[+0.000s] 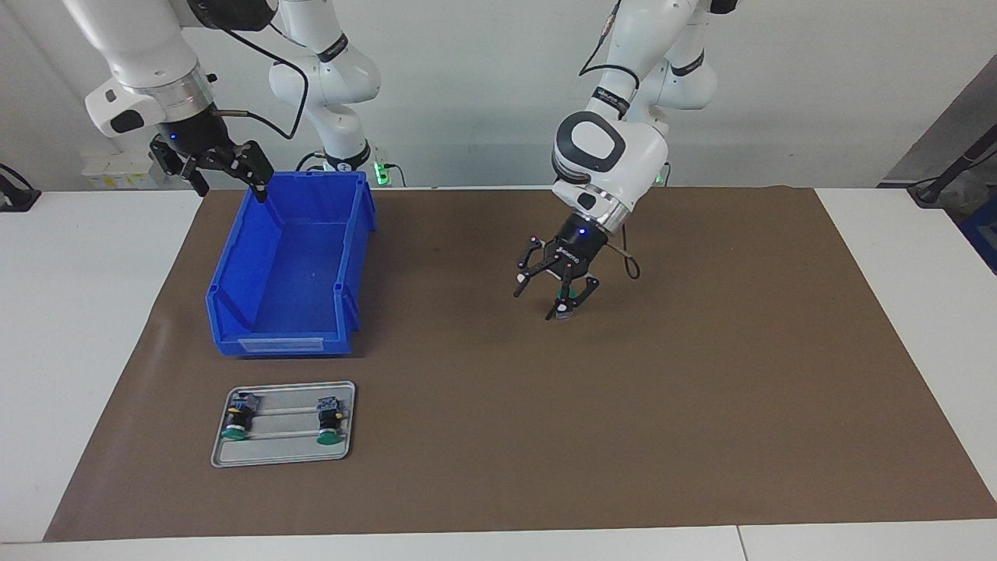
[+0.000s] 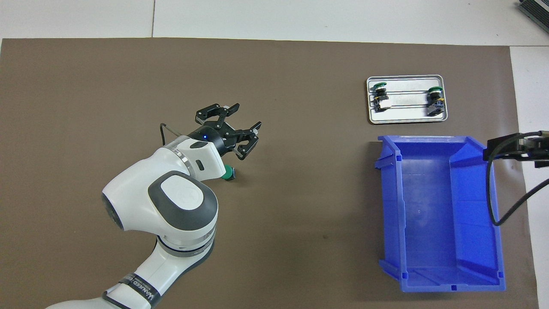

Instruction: Place and press button with both arms

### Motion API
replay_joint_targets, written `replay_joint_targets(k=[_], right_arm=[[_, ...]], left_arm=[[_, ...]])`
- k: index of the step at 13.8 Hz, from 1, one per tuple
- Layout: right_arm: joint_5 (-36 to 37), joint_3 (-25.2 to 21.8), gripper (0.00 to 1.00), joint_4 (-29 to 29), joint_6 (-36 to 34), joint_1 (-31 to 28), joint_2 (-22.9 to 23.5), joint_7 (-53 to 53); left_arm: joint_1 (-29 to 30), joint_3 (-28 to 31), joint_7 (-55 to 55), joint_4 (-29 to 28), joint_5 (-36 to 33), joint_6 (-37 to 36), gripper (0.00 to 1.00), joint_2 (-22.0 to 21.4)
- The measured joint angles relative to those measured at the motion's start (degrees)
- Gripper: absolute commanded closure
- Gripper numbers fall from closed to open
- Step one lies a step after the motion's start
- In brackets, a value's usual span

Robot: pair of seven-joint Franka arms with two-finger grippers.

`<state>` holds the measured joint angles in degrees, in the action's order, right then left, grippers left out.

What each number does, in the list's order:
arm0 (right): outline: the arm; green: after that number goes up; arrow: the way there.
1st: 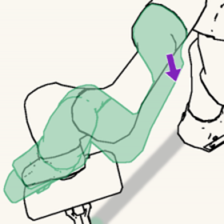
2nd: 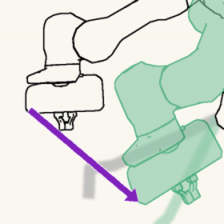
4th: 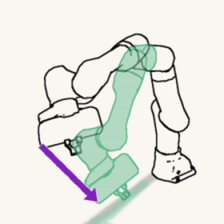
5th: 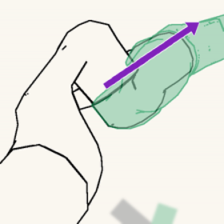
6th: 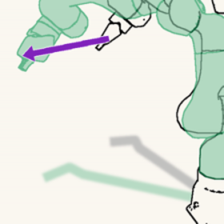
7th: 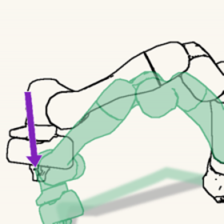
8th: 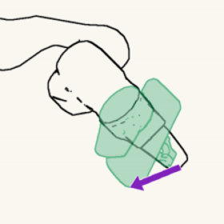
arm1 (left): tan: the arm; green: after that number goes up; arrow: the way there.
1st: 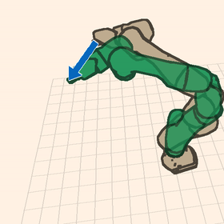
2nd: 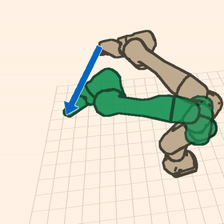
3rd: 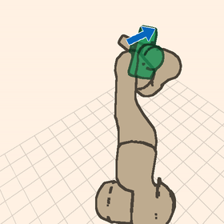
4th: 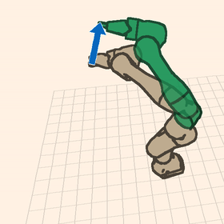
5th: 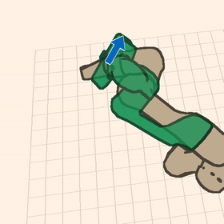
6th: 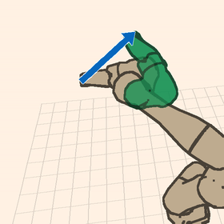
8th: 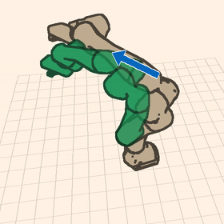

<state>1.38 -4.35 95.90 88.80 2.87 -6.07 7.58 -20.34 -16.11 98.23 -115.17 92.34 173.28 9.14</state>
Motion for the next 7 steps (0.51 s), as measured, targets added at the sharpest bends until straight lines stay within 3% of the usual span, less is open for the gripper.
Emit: replay_joint_targets(k=[7], right_arm=[[0.0, 0.0, 0.0, 0.0, 0.0, 0.0, 0.0, 0.0]], left_arm=[[4.61, 0.54, 0.04, -0.01, -20.45, 0.12, 0.01, 0.34]])
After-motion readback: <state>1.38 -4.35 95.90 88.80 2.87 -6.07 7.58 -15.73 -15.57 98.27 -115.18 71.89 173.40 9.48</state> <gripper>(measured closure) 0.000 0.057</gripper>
